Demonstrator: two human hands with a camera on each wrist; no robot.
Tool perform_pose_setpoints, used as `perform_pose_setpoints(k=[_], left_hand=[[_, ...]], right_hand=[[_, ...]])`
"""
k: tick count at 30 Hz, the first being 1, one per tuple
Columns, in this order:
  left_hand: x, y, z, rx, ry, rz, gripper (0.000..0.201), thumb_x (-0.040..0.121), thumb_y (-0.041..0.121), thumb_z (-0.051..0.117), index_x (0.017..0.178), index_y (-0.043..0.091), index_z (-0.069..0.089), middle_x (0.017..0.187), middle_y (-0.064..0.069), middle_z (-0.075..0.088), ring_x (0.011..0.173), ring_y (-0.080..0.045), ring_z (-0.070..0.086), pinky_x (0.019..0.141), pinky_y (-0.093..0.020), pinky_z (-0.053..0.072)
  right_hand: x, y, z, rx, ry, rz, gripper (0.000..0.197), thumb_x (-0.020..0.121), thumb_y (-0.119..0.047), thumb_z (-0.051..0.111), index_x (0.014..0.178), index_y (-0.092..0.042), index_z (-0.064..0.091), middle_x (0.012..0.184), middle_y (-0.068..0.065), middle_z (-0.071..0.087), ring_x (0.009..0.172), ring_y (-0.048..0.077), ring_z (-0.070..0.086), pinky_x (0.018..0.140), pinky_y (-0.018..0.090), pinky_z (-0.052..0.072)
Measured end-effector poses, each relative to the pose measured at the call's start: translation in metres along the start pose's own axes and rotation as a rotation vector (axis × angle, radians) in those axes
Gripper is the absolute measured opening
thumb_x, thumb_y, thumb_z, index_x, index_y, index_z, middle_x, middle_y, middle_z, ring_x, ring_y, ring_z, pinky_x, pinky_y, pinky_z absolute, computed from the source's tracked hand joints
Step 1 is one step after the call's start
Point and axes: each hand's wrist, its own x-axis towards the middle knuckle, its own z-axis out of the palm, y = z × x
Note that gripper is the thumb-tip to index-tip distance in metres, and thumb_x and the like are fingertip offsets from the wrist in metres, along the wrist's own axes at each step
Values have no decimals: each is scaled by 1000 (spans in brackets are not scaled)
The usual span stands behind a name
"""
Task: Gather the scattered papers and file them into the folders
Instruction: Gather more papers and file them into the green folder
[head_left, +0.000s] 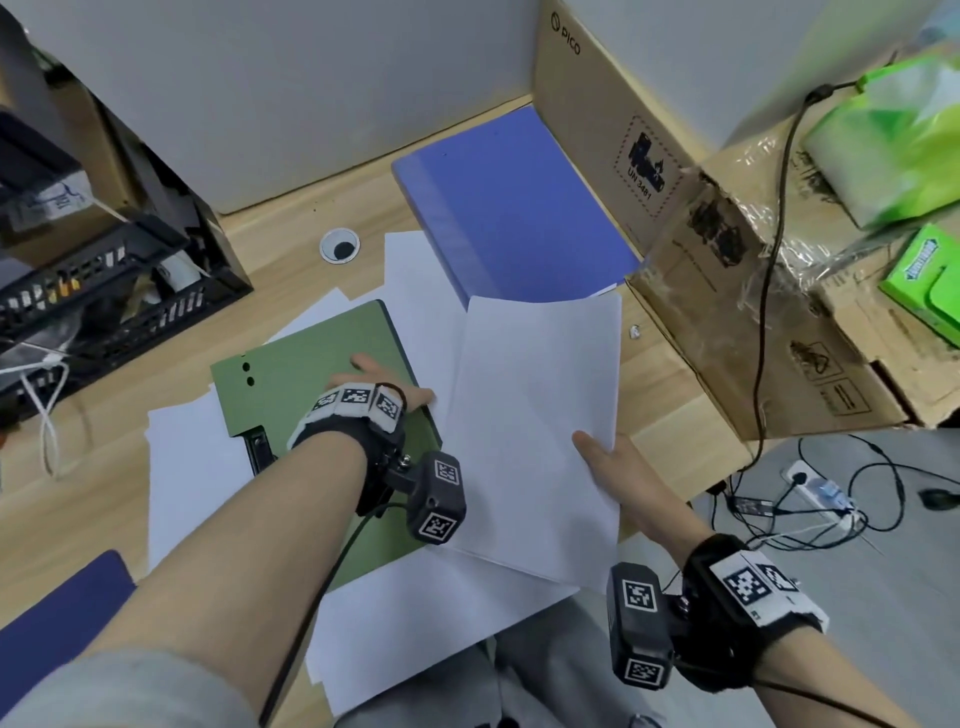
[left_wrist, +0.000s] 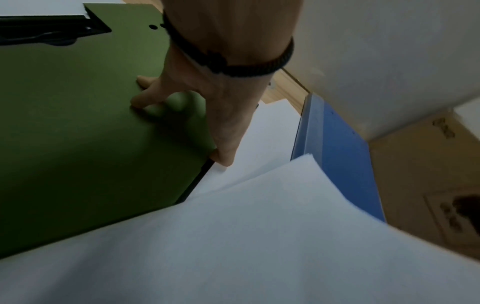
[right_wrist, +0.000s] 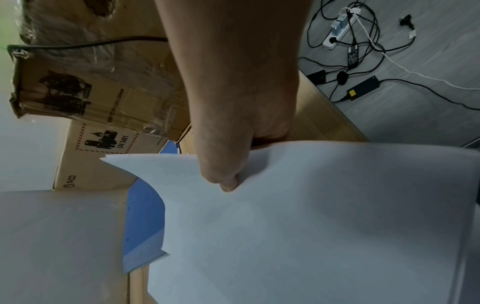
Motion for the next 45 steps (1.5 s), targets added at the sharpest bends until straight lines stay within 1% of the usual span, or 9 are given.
perform_pose_setpoints(k=[7, 11, 13, 17, 22, 27, 31, 37, 45], left_hand=[[1, 8, 13, -79, -9, 81, 119, 55, 47, 69, 151, 11, 9, 143, -29, 37, 127, -48, 42, 106, -56, 35], [-30, 5, -12, -125, 0, 63, 98, 84, 25, 64, 151, 15, -6, 153, -33, 6, 137, -46, 28, 111, -51, 30], [-44, -6, -29, -136, -4, 171, 94, 84, 19, 63, 150, 17, -3, 149, -36, 14, 128, -48, 38, 102, -48, 40], [-67, -47, -79, -132, -64, 430, 72, 81, 14, 51, 142, 29, 17, 115, -23, 49, 77, -35, 58, 53, -32, 49], [-90, -106, -125, -181, -68, 488, 42, 82, 10, 45, 122, 17, 36, 96, -12, 57, 57, -24, 62, 61, -39, 60], [-96, -164, -145, -426, -86, 476, 39, 82, 5, 47, 118, 15, 36, 84, -18, 54, 74, -36, 62, 69, -53, 59], [-97, -202, -145, -632, -54, 441, 41, 86, 3, 48, 122, 18, 35, 83, -11, 44, 71, -21, 48, 63, -38, 61], [-100, -242, -138, -753, 3, 416, 46, 87, 1, 51, 127, 19, 36, 79, -5, 44, 60, -12, 48, 46, -20, 50], [-85, -312, -125, -766, 47, 433, 54, 83, 1, 54, 131, 21, 39, 101, -5, 46, 63, -17, 50, 49, -25, 50]], right_hand=[[-9, -7, -6, -31, -12, -6, 34, 102, -30, 46, 130, -14, 58, 115, 2, 69, 101, 18, 67, 79, 27, 54], [-4, -15, -6, -39, -11, -17, 34, 101, -31, 48, 129, -14, 58, 115, 3, 69, 97, 15, 67, 71, 22, 52], [1, -22, -3, -43, -5, -24, 33, 100, -32, 50, 127, -14, 58, 113, 2, 69, 93, 12, 67, 65, 19, 52], [13, -41, 11, -39, 3, -39, 30, 98, -34, 54, 120, -14, 62, 106, 1, 72, 92, 18, 69, 78, 36, 56], [19, -51, 41, -52, -28, -111, 27, 99, -29, 53, 121, -15, 57, 108, 0, 68, 88, 10, 64, 70, 26, 52], [22, -51, 64, -83, -32, -95, 36, 94, -42, 58, 118, -16, 56, 112, 6, 69, 100, 28, 67, 96, 49, 51], [24, -67, 81, -129, -6, -154, 35, 97, -37, 54, 121, -12, 56, 103, 3, 69, 92, 23, 65, 90, 42, 50], [23, -104, 120, -83, -63, -293, 46, 98, -35, 53, 142, -21, 47, 133, -4, 61, 122, 23, 57, 105, 44, 43], [16, -123, 186, -60, -114, -313, 49, 96, -36, 55, 141, -19, 45, 131, -4, 60, 122, 23, 56, 110, 47, 39]])
